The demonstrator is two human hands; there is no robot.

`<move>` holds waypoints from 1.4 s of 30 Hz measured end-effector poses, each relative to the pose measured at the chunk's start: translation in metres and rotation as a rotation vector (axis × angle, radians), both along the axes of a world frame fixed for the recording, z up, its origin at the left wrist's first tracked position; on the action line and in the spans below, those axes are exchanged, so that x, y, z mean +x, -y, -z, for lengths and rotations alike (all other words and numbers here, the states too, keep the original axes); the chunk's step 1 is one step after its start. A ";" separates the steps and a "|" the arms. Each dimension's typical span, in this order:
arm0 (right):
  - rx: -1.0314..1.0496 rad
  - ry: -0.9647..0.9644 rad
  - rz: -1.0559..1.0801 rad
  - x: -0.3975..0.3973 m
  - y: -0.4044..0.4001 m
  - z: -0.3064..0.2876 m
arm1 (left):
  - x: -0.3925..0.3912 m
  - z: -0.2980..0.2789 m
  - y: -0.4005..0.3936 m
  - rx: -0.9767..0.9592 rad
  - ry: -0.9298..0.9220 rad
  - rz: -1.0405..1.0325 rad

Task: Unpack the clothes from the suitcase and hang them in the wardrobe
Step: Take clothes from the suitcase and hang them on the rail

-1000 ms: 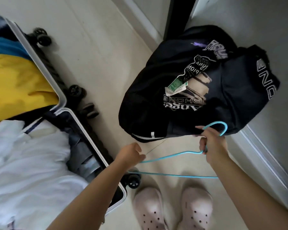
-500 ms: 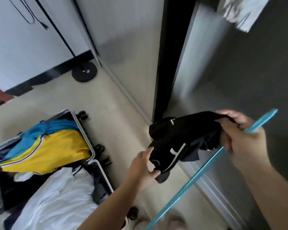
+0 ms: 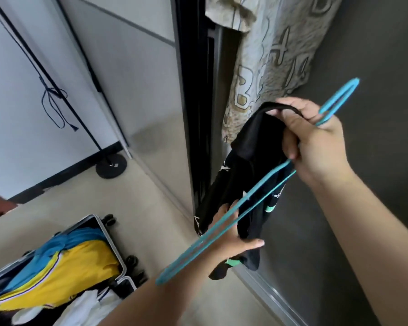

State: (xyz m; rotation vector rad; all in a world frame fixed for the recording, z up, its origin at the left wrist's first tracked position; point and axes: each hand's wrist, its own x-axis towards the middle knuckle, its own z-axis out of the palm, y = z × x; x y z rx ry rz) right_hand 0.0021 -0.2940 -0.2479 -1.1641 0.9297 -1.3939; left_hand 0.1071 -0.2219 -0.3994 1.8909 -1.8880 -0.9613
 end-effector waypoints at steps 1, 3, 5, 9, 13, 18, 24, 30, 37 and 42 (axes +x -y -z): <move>-0.022 0.006 0.018 -0.003 -0.004 -0.018 | -0.008 -0.017 0.002 -0.022 0.025 -0.035; -0.050 0.021 0.058 -0.010 -0.007 -0.047 | -0.020 -0.045 0.005 -0.035 0.075 -0.082; -0.098 0.038 0.103 -0.021 -0.010 -0.079 | -0.024 -0.071 0.011 -0.026 0.067 -0.129; -0.134 0.090 0.242 -0.061 -0.015 -0.140 | 0.002 -0.133 0.014 -0.142 -0.096 -0.224; -0.088 0.045 0.346 -0.106 -0.025 -0.183 | 0.048 -0.220 0.015 -0.391 -0.115 -0.268; 0.076 -0.005 0.354 -0.152 -0.036 -0.222 | 0.068 -0.336 0.010 -0.442 -0.017 -0.151; 0.212 -0.060 0.315 -0.186 -0.052 -0.278 | 0.057 -0.451 -0.003 -0.162 -0.205 -0.009; 0.059 -0.157 0.463 -0.193 -0.060 -0.315 | 0.046 -0.488 -0.014 -0.243 -0.466 0.149; 0.058 0.016 0.483 -0.189 -0.049 -0.325 | 0.060 -0.505 -0.012 -0.385 -0.136 0.194; -0.010 0.123 0.350 -0.160 -0.050 -0.338 | 0.083 -0.513 -0.022 -0.381 0.114 0.195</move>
